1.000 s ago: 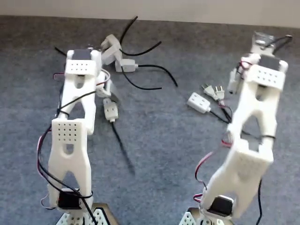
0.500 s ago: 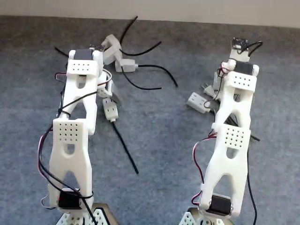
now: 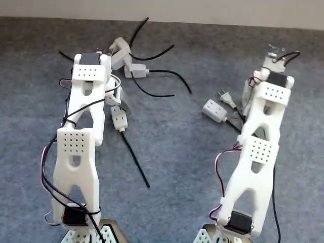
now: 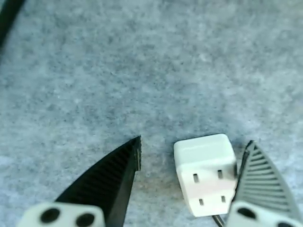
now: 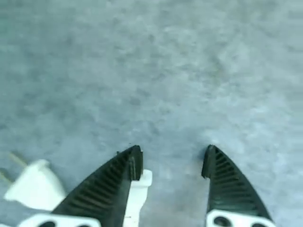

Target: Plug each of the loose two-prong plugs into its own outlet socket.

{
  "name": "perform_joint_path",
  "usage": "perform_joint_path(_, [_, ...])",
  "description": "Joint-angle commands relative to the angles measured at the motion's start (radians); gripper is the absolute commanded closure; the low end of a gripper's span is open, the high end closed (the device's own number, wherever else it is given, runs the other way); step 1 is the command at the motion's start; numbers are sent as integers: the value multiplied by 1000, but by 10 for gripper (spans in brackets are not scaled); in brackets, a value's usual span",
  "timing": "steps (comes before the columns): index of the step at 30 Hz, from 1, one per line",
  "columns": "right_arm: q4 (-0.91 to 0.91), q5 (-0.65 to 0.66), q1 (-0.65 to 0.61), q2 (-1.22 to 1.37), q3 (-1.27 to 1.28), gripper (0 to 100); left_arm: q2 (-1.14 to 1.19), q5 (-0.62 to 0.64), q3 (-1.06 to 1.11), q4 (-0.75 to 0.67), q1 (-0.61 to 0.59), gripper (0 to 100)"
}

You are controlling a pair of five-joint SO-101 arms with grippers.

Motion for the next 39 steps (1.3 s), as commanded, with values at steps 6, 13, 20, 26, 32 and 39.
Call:
perform_joint_path(6, [108, 166, 122, -27, -13, 781, -15, 3, -36, -2, -1, 663])
perform_joint_path(13, [220, 186, 168, -131, -139, 781, -15, 3, -36, -3, -1, 663])
perform_joint_path(20, [222, 49, 143, -328, -36, 781, -15, 3, -36, -6, -1, 663])
perform_joint_path(26, [220, 38, 30, -435, 277, 781, -13, 2, -36, -14, -1, 663])
perform_joint_path(32, [219, -29, -74, -476, 410, 782, -13, 2, -33, -26, -5, 663])
perform_joint_path(39, [214, -132, -41, -424, 498, 782, -12, 2, -33, -28, 1, 663])
